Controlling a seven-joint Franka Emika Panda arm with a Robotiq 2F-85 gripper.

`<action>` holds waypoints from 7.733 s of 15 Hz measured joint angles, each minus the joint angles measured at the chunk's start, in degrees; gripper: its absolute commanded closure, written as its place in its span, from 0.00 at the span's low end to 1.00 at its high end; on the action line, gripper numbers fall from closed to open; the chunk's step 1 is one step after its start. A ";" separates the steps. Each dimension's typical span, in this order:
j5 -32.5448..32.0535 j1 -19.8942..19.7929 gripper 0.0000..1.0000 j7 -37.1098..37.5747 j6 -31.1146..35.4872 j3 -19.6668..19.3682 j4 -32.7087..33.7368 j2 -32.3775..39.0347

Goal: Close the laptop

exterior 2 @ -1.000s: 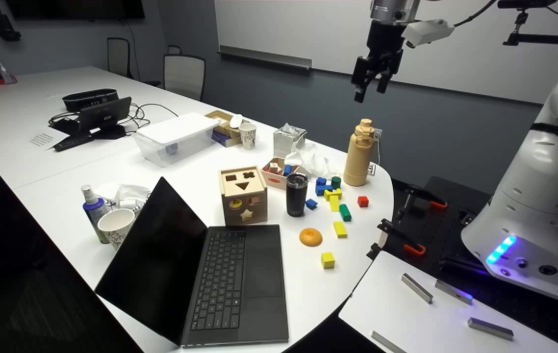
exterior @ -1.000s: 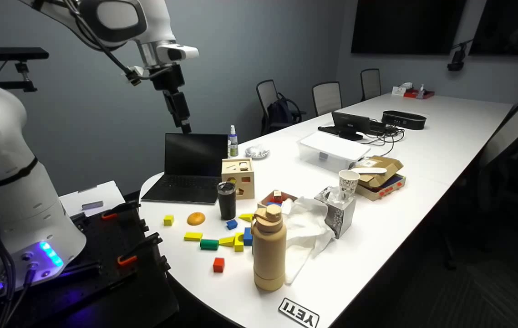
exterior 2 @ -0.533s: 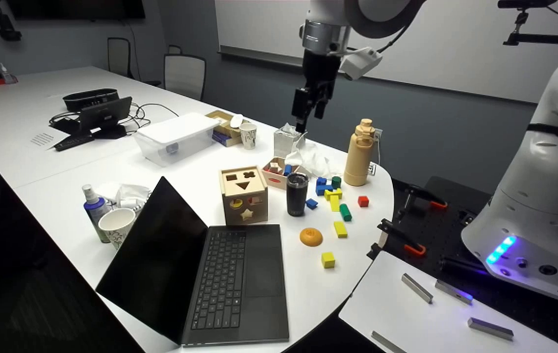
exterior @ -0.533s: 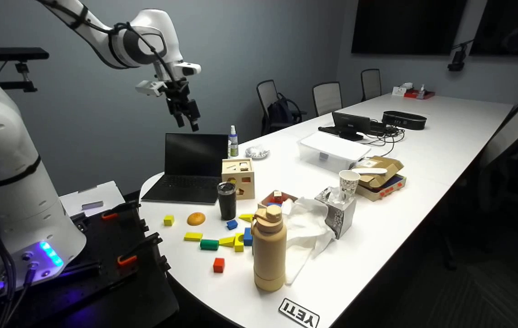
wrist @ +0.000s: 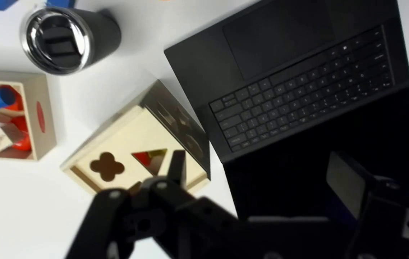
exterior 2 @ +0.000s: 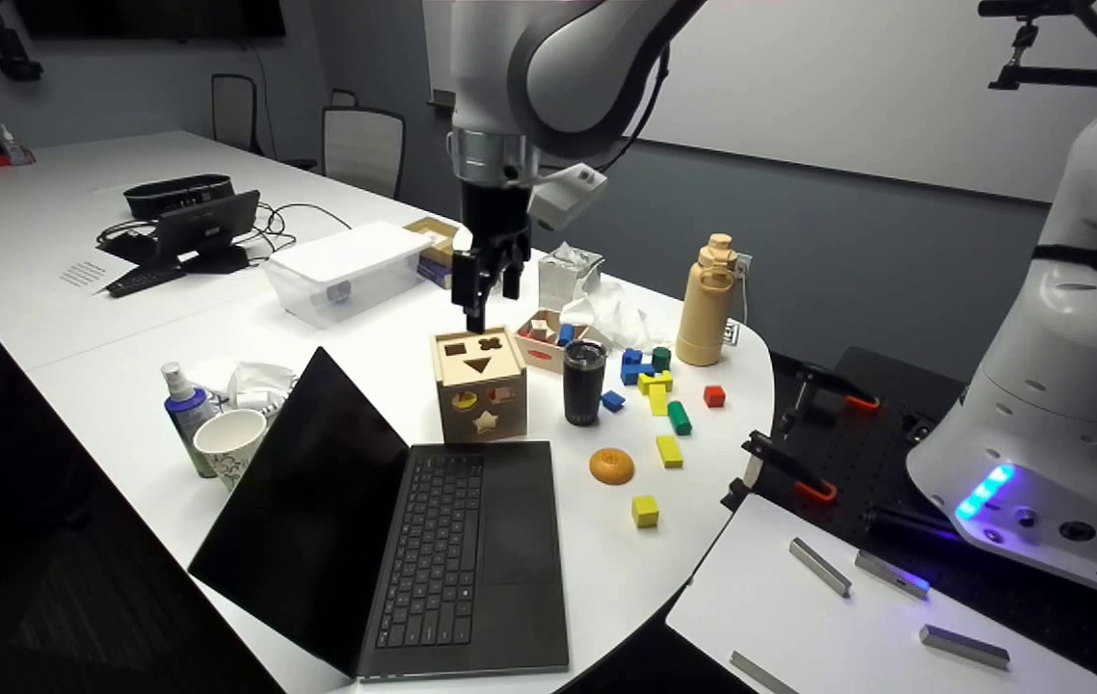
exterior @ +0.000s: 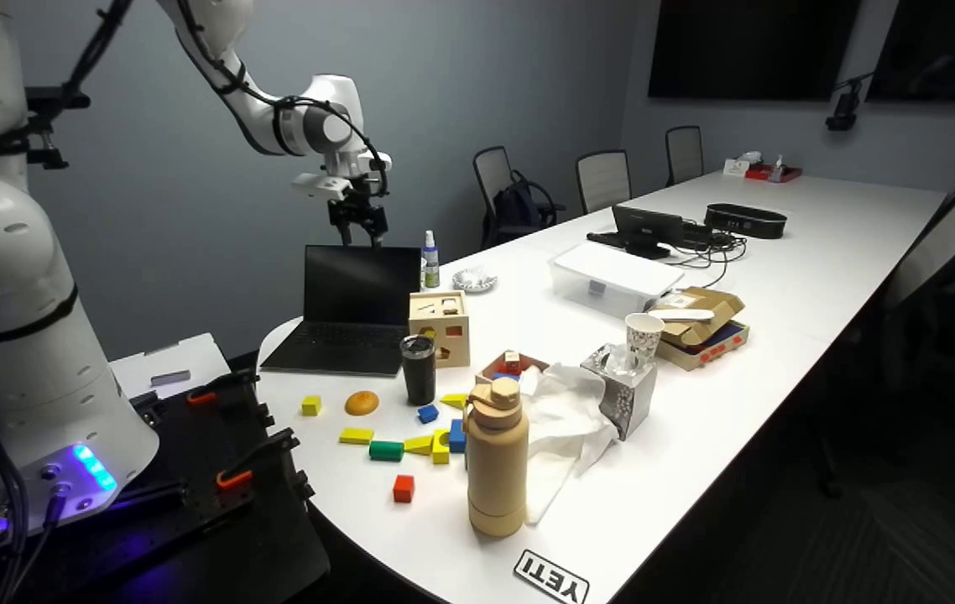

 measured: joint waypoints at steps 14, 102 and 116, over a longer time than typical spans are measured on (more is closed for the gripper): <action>-0.72 10.91 0.00 -6.48 -0.04 -0.25 31.61 28.01; -3.43 18.03 0.00 13.90 -1.18 -9.09 18.15 30.88; -3.43 20.07 0.00 15.17 1.70 -10.41 14.09 31.43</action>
